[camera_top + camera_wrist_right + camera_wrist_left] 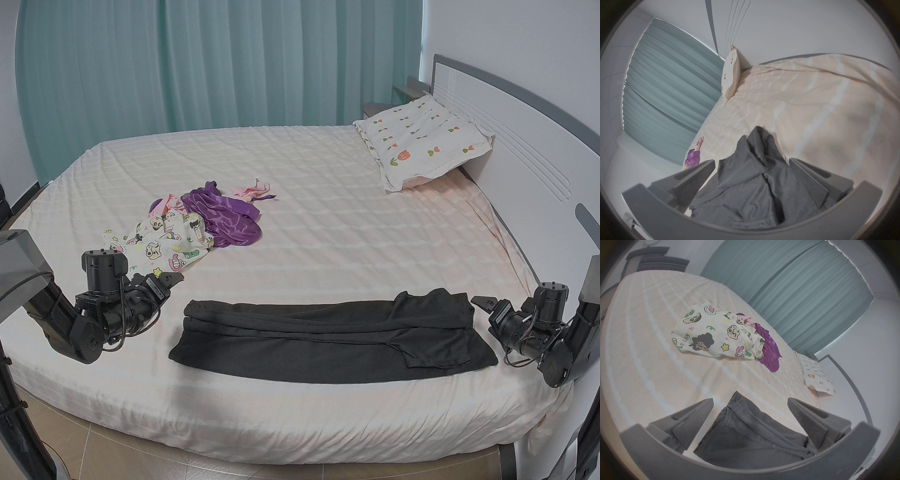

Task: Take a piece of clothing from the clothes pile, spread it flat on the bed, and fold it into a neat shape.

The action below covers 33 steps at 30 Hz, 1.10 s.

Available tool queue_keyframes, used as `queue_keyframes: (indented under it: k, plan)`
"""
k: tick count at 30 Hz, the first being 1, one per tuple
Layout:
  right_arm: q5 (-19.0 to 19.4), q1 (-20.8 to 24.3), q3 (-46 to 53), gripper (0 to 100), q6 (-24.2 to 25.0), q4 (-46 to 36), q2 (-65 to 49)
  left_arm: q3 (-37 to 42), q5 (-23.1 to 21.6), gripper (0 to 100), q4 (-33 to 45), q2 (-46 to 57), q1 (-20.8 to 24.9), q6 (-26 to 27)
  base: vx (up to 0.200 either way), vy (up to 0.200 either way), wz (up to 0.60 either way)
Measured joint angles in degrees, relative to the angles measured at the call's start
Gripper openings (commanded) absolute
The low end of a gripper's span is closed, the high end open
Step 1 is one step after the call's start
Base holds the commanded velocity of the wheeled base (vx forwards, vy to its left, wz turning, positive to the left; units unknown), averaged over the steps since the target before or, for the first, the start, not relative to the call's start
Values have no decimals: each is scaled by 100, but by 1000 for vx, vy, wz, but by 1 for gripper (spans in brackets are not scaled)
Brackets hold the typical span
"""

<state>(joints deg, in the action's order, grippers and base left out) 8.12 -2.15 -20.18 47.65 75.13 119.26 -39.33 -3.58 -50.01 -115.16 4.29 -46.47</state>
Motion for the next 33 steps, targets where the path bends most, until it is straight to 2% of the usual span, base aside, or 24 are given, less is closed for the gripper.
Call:
queue_keyframes:
  k: [5,9,12,14,17,30,31,33]
  plan:
    - [211,-13,317,100,51,219,-18,80,-722,100,137,89,-258,139,0,0,0]
    - [296,-17,499,100,55,394,11,165,-1292,100,397,65,-451,767,0,0,0]
    - [340,-17,574,100,54,485,65,284,-1549,100,651,30,-536,1339,0,0,0]
    - [362,-17,610,100,51,521,107,391,-1638,100,767,-2,-556,1658,0,0,0]
    - [380,-16,645,100,46,553,161,527,-1713,100,855,-84,-519,1864,0,0,0]
    - [391,17,699,100,51,564,243,538,-1651,100,791,-444,-176,1719,0,0,0]
    - [389,20,701,100,54,567,243,523,-1629,0,761,-474,-155,1680,0,0,0]
    - [389,20,706,100,55,567,246,507,-1535,0,681,-525,-132,1631,0,0,0]
